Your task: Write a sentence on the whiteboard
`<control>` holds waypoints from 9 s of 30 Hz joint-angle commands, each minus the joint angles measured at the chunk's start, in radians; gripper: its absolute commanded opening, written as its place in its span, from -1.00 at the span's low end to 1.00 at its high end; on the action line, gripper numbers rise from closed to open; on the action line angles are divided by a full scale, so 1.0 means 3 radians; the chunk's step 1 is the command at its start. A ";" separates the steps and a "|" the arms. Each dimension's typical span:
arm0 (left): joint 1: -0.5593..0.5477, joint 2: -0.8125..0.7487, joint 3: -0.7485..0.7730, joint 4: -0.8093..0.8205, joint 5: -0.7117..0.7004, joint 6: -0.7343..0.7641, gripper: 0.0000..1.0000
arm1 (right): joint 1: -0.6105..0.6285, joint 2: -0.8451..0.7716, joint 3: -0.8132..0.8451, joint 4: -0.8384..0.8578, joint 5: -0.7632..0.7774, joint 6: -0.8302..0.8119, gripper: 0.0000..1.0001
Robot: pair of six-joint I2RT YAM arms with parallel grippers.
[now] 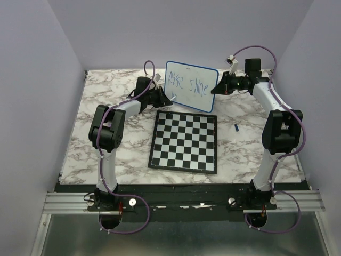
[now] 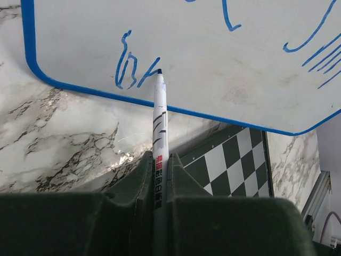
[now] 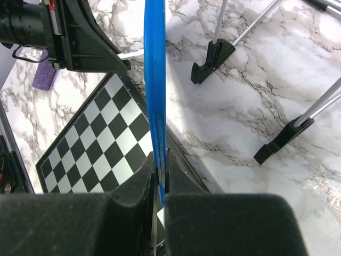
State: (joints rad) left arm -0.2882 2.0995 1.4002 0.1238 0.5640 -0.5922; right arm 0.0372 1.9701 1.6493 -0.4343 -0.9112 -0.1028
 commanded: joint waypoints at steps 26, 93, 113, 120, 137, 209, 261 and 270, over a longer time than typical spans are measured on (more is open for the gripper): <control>-0.0026 -0.0254 -0.0055 0.0298 0.0083 -0.0148 -1.00 | -0.0011 0.0024 -0.0027 0.0082 -0.0128 -0.0041 -1.00; 0.0071 -0.0464 -0.0659 0.0850 0.0227 -0.0291 -1.00 | -0.0011 0.0044 -0.0027 0.0088 -0.0133 -0.0046 -1.00; 0.0025 -0.0049 -0.0275 0.0702 0.0252 -0.0316 -1.00 | -0.0006 0.0039 -0.0032 0.0077 -0.0128 -0.0051 -0.99; -0.0001 0.0058 -0.0127 0.0610 0.0237 -0.0311 -1.00 | -0.0011 0.0044 -0.0032 0.0077 -0.0133 -0.0051 -1.00; -0.0011 0.0140 0.0006 0.0457 0.0211 -0.0281 -1.00 | -0.0006 0.0044 -0.0027 0.0077 -0.0128 -0.0051 -1.00; -0.0113 0.0130 0.0139 0.0190 0.0416 -0.0138 -1.00 | -0.0011 0.0034 -0.0027 0.0077 -0.0133 -0.0046 -0.99; -0.0047 0.0293 0.0405 0.0027 0.0252 -0.0163 -1.00 | -0.0016 0.0029 -0.0037 0.0082 -0.0143 -0.0051 -0.99; -0.0047 0.0319 0.0471 -0.0029 0.0319 -0.0148 -1.00 | -0.0011 0.0034 -0.0032 0.0077 -0.0148 -0.0051 -0.99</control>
State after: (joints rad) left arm -0.3031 2.1700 1.4998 0.1299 0.6655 -0.6373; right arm 0.0307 1.9701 1.6493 -0.4202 -0.9112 -0.1059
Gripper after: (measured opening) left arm 0.152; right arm 0.107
